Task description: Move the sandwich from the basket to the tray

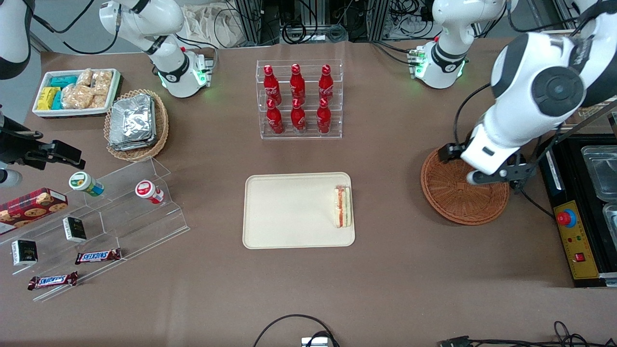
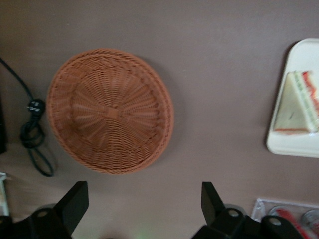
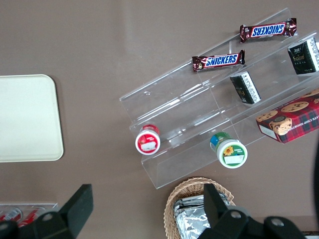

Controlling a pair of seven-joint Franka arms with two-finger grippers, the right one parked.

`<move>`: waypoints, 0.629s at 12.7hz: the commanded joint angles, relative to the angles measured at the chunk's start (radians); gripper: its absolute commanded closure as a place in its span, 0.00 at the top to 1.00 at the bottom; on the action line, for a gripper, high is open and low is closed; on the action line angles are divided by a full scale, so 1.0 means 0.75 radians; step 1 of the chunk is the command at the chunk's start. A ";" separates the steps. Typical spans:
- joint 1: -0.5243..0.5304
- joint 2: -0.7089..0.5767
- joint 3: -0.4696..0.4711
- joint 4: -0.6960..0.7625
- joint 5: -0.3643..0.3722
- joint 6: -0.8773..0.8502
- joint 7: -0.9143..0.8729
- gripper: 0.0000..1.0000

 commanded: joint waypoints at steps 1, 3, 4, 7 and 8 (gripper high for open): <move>-0.108 -0.171 0.246 -0.154 -0.037 0.030 0.247 1.00; -0.047 -0.147 0.259 -0.083 -0.037 -0.001 0.313 1.00; -0.028 -0.090 0.259 0.009 -0.033 -0.035 0.319 1.00; -0.030 0.141 0.255 0.379 -0.031 -0.274 0.344 1.00; -0.032 0.154 0.255 0.400 -0.033 -0.295 0.348 1.00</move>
